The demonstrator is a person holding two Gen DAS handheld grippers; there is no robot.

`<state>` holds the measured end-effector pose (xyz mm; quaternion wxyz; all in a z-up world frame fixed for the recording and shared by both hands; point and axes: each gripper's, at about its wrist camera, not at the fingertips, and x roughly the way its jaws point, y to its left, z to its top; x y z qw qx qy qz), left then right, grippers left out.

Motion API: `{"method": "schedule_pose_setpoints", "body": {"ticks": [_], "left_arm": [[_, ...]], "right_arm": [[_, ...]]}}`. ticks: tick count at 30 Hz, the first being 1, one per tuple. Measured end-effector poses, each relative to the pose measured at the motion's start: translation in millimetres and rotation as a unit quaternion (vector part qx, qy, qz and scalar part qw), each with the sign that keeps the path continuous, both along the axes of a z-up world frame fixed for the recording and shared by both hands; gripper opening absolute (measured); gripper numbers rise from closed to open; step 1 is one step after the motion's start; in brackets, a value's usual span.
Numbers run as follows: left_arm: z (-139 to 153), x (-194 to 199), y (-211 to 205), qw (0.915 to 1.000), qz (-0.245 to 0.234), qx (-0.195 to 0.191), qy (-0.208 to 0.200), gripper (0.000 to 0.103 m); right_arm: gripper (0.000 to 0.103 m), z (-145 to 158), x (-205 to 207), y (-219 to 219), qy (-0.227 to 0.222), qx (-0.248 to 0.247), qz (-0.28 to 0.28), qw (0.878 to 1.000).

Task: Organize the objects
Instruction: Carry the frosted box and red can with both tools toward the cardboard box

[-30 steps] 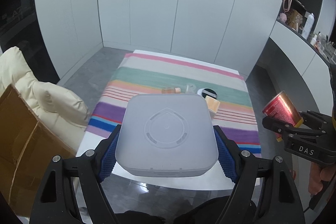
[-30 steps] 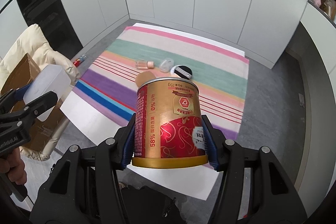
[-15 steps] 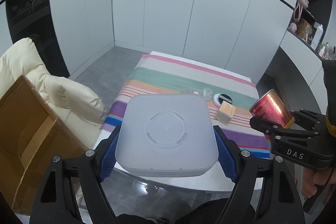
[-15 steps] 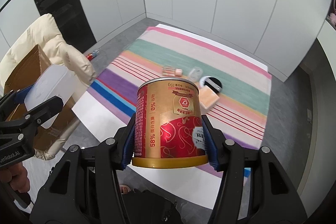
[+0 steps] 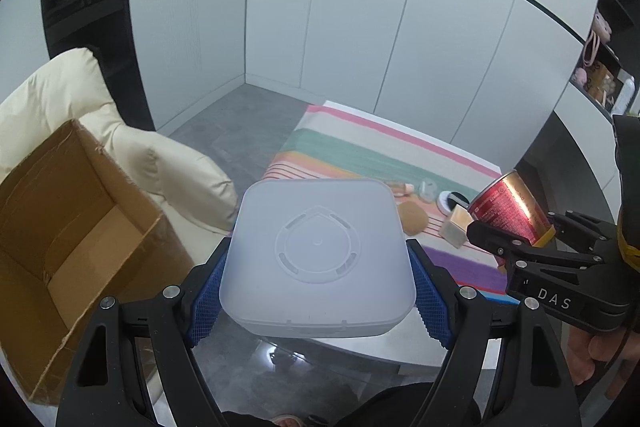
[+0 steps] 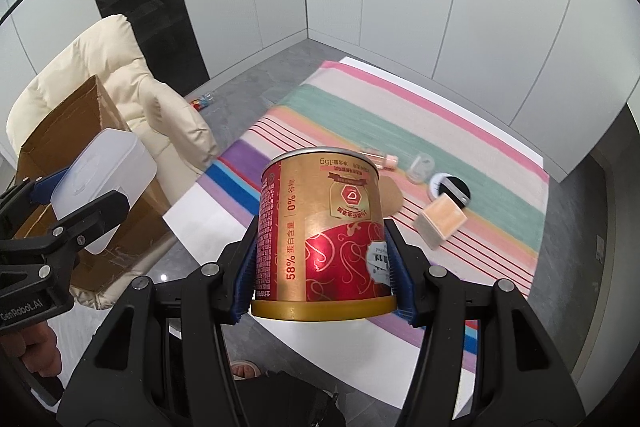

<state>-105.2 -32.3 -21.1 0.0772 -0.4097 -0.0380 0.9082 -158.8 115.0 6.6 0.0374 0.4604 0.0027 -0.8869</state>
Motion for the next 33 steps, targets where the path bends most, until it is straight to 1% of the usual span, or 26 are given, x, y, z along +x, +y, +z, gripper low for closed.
{"method": "schedule_pose_setpoints", "body": {"ticks": [13,17,19,25,33], "left_arm": [[0.3,7.3,-42.7,0.9991,0.043,0.004,0.002,0.083],[2.3,12.8,-54.6,0.9984,0.056,-0.008,0.010,0.083],[3.3,15.4,-61.6,0.9980,0.061,-0.008,0.012,0.083],[0.8,19.7,-84.8,0.9964,0.085,0.000,0.004,0.083],[2.5,28.8,-112.9,0.9934,0.115,-0.002,0.004,0.083]], "right_arm": [[0.058,3.5,-15.7,-49.2,0.013,0.001,0.042,0.999],[0.058,4.1,-19.2,-64.5,0.014,-0.001,0.054,0.998],[0.058,4.6,-20.8,-72.7,0.014,-0.002,0.061,0.998],[0.058,6.3,-25.3,-99.4,0.017,-0.002,0.083,0.996],[0.058,9.4,-28.4,-132.5,0.022,-0.006,0.112,0.993]]}}
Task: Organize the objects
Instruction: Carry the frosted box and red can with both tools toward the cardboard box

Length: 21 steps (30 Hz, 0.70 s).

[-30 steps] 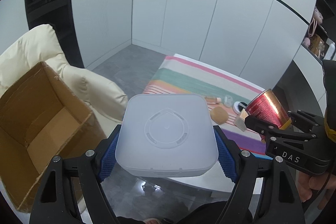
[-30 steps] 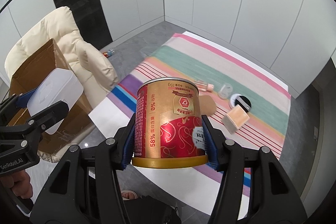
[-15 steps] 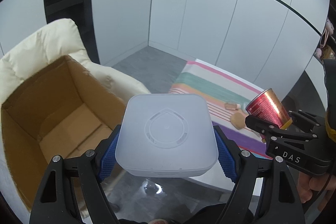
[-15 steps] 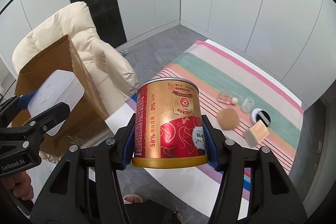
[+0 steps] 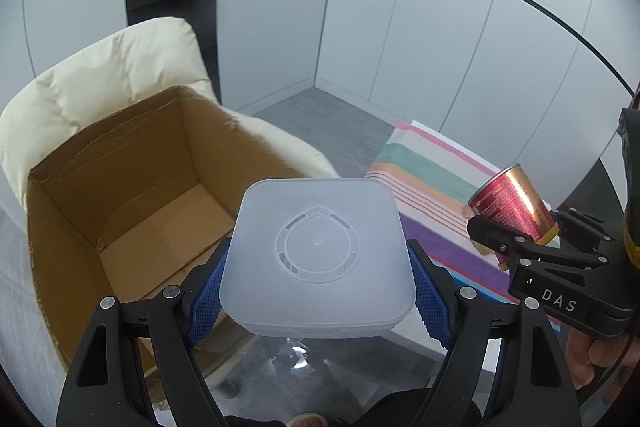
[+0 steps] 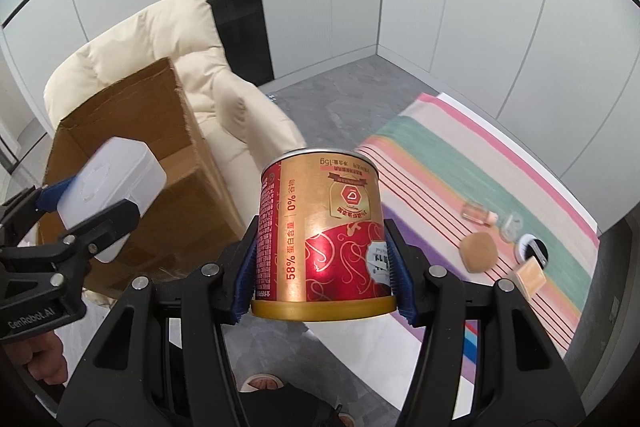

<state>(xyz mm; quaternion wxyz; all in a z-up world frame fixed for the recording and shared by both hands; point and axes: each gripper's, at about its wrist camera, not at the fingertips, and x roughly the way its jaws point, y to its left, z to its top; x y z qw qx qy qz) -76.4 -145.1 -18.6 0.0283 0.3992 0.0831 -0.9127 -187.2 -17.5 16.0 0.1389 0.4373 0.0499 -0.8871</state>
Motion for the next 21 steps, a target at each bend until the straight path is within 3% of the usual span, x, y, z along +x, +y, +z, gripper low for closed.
{"method": "schedule_pose_setpoints", "body": {"ticks": [21], "left_arm": [[-2.9,28.2,-82.5,0.9957,0.091,-0.012,-0.013,0.083]], "right_arm": [[0.058,0.7,5.5,-92.4,0.008,0.004,0.084,0.996]]}}
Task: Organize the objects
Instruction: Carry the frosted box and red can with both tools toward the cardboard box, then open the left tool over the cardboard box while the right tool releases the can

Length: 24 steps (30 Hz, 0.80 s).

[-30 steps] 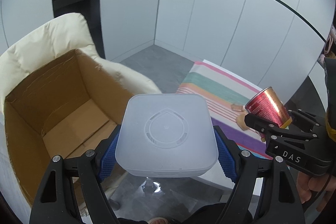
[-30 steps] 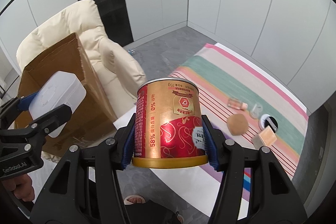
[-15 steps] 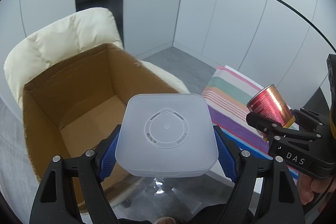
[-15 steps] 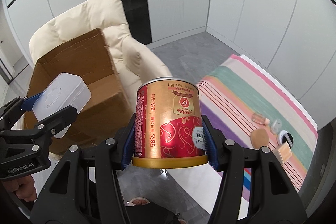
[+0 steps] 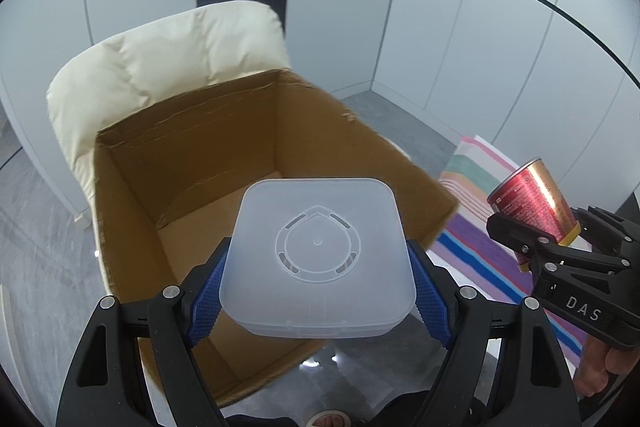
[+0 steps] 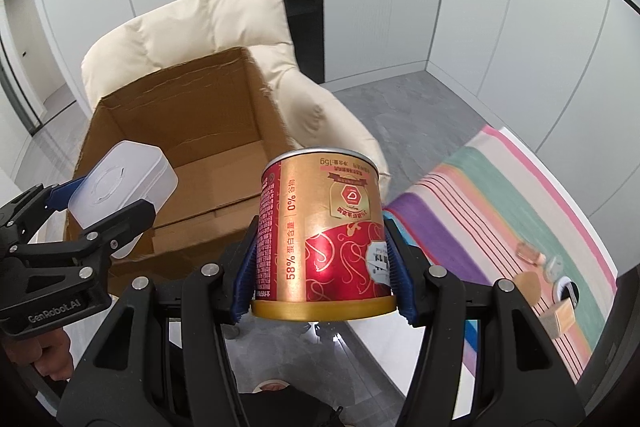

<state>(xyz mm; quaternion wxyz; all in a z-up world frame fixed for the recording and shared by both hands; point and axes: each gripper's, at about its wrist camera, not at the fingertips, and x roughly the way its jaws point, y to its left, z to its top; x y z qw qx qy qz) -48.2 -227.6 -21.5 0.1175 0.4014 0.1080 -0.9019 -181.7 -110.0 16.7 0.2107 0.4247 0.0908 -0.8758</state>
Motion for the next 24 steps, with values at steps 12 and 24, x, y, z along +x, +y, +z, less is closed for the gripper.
{"method": "schedule_pose_setpoints", "body": {"ticks": [12,24], "left_arm": [[-2.2,19.8,-30.2,0.9994,0.030,-0.017,-0.007,0.083],[2.3,39.9,-54.9,0.9969,0.057,-0.053,0.004,0.093]], "right_arm": [[0.058,-2.3,-1.7,-42.3,-0.002,0.001,0.034,0.999],[0.059,-4.4,-0.3,-82.7,-0.004,-0.001,0.060,0.998]]}}
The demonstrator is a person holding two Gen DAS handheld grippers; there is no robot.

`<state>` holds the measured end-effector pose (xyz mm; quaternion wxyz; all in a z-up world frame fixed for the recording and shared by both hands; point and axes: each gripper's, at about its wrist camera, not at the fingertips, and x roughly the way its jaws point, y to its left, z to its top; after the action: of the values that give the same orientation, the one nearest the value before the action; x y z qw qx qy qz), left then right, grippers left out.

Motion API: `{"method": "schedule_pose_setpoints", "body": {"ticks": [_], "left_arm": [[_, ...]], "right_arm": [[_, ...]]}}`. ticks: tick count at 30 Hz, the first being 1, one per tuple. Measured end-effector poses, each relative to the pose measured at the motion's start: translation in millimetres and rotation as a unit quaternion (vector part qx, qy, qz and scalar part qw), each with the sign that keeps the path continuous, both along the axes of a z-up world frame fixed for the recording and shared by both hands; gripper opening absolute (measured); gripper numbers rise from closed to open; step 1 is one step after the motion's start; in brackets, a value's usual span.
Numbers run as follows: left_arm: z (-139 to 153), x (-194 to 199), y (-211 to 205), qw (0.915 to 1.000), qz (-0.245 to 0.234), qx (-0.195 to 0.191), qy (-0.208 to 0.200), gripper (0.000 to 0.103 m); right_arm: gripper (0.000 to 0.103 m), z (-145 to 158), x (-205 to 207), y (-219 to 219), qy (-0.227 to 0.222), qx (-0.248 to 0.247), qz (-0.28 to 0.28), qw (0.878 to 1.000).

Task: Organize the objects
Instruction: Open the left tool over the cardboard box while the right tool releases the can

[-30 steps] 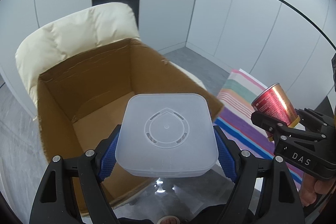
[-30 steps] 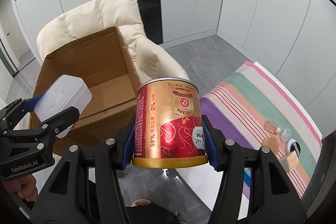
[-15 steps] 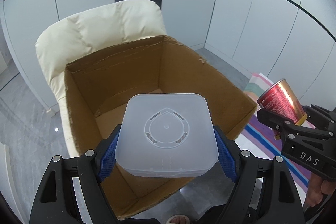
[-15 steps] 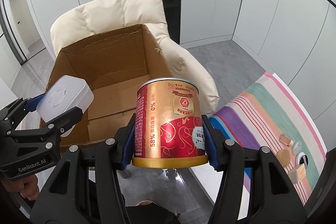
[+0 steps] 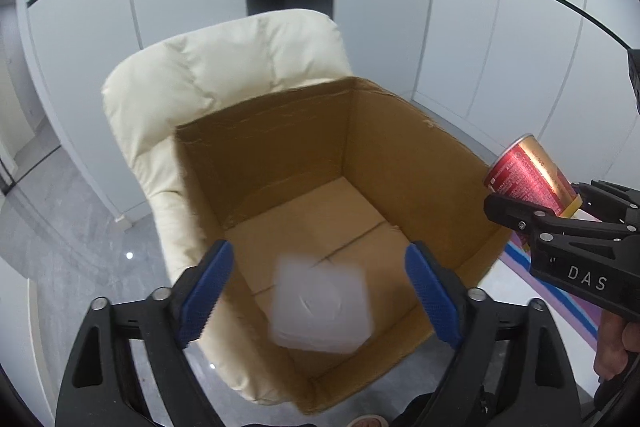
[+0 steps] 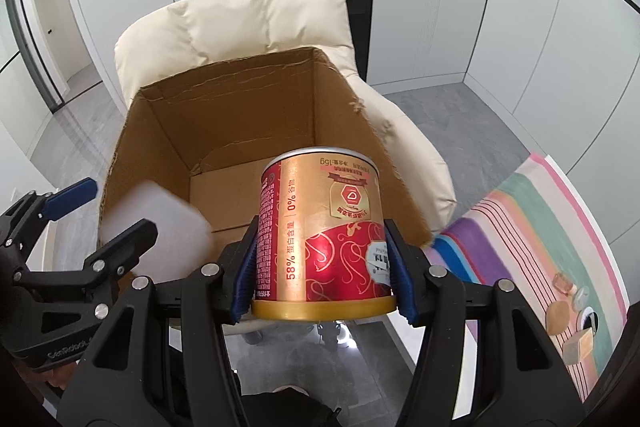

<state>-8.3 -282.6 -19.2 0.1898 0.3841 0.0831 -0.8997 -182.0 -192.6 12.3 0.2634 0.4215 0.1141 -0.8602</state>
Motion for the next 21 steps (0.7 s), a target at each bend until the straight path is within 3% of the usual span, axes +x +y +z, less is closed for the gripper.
{"method": "schedule_pose_setpoints", "body": {"ticks": [3,12,14,19,21], "left_arm": [[4.5,9.9,-12.3,0.9997,0.020,-0.005,0.011,0.103],[7.5,32.6,-41.8,0.9979,0.063,0.002,0.012,0.103],[8.3,36.7,-45.5,0.9976,0.068,0.002,0.013,0.103],[7.1,39.6,-49.8,0.9974,0.071,0.003,0.014,0.103],[7.3,38.7,-49.7,0.9973,0.071,0.005,0.015,0.103]], "right_arm": [[0.059,-1.3,0.5,-12.0,-0.001,0.003,0.007,1.000],[0.059,-2.0,7.3,-46.4,0.002,0.002,0.034,0.999],[0.062,-1.8,9.5,-52.0,0.001,0.000,0.042,0.999],[0.081,1.5,12.3,-58.3,0.011,-0.002,0.043,0.999],[0.083,1.9,12.7,-57.8,0.011,-0.004,0.043,0.999]]}}
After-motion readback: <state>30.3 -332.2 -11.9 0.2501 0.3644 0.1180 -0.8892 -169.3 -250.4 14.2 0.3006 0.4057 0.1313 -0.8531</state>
